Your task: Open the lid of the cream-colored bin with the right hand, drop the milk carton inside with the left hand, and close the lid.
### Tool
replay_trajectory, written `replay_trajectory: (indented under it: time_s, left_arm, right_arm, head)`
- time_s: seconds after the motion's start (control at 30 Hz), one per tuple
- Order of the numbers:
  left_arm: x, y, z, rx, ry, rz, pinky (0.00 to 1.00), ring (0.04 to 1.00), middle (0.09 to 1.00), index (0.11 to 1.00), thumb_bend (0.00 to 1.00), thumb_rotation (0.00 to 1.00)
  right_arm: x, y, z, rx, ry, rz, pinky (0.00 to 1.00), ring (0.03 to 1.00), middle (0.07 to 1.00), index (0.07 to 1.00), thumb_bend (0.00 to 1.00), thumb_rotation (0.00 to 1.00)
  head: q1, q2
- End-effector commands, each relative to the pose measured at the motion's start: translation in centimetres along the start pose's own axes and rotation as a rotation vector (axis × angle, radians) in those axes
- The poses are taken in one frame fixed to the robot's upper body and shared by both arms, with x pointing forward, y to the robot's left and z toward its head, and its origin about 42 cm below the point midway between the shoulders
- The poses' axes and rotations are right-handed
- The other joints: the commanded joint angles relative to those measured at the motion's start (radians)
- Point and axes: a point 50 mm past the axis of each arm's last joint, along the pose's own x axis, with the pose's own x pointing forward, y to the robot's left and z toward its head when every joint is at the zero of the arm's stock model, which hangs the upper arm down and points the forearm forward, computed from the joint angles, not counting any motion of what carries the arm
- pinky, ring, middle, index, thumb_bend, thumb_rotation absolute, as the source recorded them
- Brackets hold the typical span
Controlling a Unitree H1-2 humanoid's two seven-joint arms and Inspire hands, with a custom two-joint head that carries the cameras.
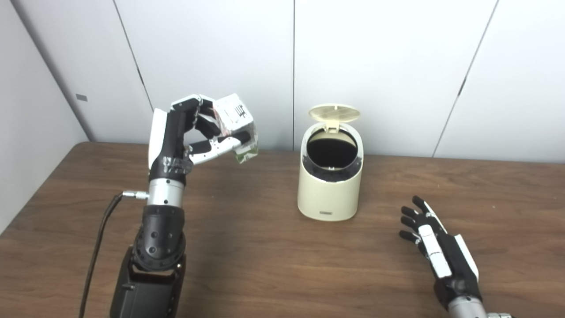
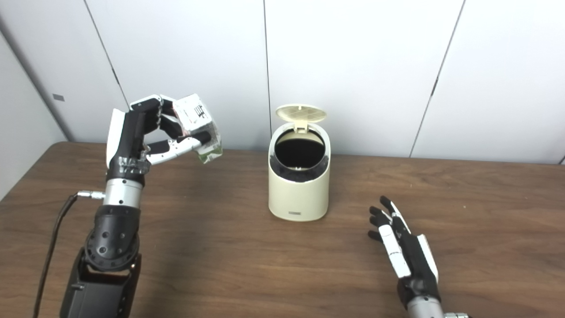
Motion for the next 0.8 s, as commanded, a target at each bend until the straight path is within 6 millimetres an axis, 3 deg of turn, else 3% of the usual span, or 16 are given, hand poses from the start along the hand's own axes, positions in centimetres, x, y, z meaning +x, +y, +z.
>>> replay_trajectory:
  time_s: [0.0,0.47,0.77]
  left_arm:
    - [1.3,-0.3,2.5,-0.033,-0.14,0.006,0.37,0.41,0.504,0.492,0.5,0.0]
    - [1.7,-5.5,2.4,0.05,-0.35,-0.085,0.36,0.418,0.495,0.494,0.5,0.0]
    - [2.2,-7.2,2.2,0.078,-0.501,-0.056,0.4,0.441,0.496,0.484,0.5,0.0]
  right_arm:
    - [0.6,0.7,1.4,0.002,-0.078,0.007,0.75,0.865,0.871,0.926,0.48,0.87]
    - [1.3,2.2,1.2,-0.069,-0.092,-0.003,0.78,0.883,0.866,0.916,0.51,0.97]
    - [1.3,2.6,1.3,-0.081,-0.091,-0.002,0.82,0.893,0.867,0.907,0.52,0.99]
  head:
    - [-0.008,-0.002]
    - [-0.06,-0.039]
    - [-0.055,-0.041]
